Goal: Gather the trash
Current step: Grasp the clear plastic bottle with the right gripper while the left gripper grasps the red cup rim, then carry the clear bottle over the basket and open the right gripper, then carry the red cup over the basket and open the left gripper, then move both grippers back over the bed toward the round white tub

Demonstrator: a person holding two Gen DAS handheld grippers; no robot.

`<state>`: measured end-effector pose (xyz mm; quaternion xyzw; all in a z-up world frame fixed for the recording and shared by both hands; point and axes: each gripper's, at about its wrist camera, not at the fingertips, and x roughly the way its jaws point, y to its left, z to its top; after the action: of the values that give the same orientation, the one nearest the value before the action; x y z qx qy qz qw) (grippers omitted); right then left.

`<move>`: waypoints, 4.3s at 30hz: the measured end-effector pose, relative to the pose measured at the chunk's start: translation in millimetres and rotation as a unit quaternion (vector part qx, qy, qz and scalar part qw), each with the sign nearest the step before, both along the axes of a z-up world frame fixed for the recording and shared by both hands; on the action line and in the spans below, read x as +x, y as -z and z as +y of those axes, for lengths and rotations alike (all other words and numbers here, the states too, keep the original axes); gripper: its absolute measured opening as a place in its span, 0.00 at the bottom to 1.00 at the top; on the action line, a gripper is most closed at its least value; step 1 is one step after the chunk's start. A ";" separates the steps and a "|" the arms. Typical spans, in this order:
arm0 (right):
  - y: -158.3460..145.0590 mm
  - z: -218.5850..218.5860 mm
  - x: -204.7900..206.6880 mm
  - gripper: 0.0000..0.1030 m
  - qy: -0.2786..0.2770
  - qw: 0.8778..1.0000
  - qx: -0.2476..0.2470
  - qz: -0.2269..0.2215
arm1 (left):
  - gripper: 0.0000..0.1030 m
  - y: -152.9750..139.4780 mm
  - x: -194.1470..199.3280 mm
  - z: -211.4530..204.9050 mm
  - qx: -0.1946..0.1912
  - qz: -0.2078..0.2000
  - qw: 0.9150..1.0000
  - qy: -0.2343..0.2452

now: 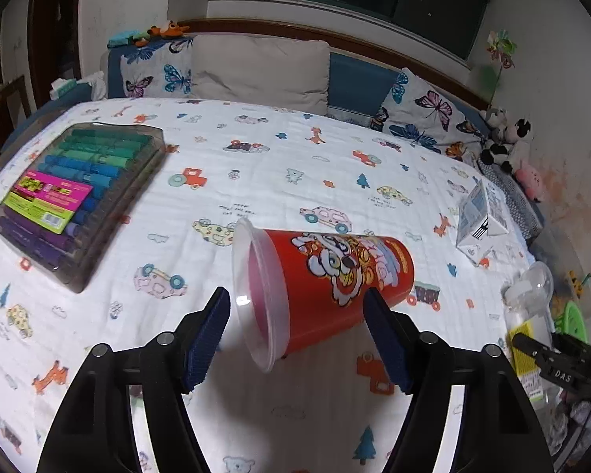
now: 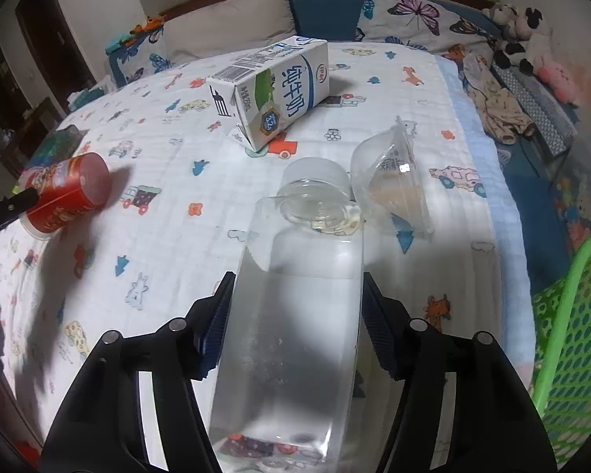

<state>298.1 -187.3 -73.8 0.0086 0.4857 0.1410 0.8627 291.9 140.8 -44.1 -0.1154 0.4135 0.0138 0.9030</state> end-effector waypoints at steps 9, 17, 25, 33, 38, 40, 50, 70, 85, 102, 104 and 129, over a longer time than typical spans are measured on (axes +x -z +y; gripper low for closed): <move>-16.7 5.4 -21.8 0.58 -0.030 0.999 0.018 -0.019 | 0.43 11.6 14.6 -2.2 -0.048 0.002 0.998 0.029; -26.7 8.8 -46.2 0.58 -0.046 0.998 0.030 -0.030 | 0.15 8.3 5.3 -16.9 -0.062 -0.012 0.996 0.060; -41.4 -0.2 -71.6 0.58 -0.044 0.996 0.057 -0.043 | 0.05 -6.0 -15.9 -35.1 -0.037 -0.030 0.997 0.067; -58.0 -39.0 -94.3 0.58 -0.010 0.996 0.066 -0.064 | 0.05 -34.6 -45.4 -67.6 -0.034 -0.051 0.992 0.107; -66.7 -88.9 -104.0 0.58 0.042 0.995 0.056 -0.077 | 0.05 -51.2 -58.0 -103.3 -0.032 -0.061 0.987 0.144; -68.6 -108.1 -106.4 0.58 0.061 0.994 0.048 -0.081 | 0.05 -56.9 -61.2 -119.0 -0.032 -0.065 0.985 0.158; -45.8 -209.9 -106.3 0.58 0.156 0.986 -0.006 -0.064 | 0.05 -73.3 -65.3 -191.5 -0.030 -0.071 0.974 0.213; -34.0 -273.9 -109.5 0.63 0.201 0.976 -0.007 -0.079 | 0.05 -74.0 -64.6 -309.3 -0.020 -0.060 0.948 0.312; -57.7 -297.6 -174.4 0.65 0.219 0.968 0.024 -0.119 | 0.05 -36.2 -61.1 -413.0 -0.004 -0.003 0.925 0.381; -54.7 -298.8 -192.7 0.66 0.230 0.965 0.044 -0.120 | 0.48 -14.5 -67.7 -441.4 0.004 0.019 0.915 0.404; -56.2 -297.3 -194.7 0.66 0.229 0.965 0.043 -0.122 | 0.48 -18.7 -70.5 -437.5 -0.002 0.013 0.914 0.406; -99.0 -170.9 -156.1 0.69 0.097 0.984 0.024 -0.147 | 0.48 -59.0 -51.2 -268.2 0.017 -0.025 0.965 0.259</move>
<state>142.1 -358.2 25.2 0.0559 0.3471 0.0681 0.9337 240.6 -127.5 14.9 0.0108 0.4061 -0.2168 0.8877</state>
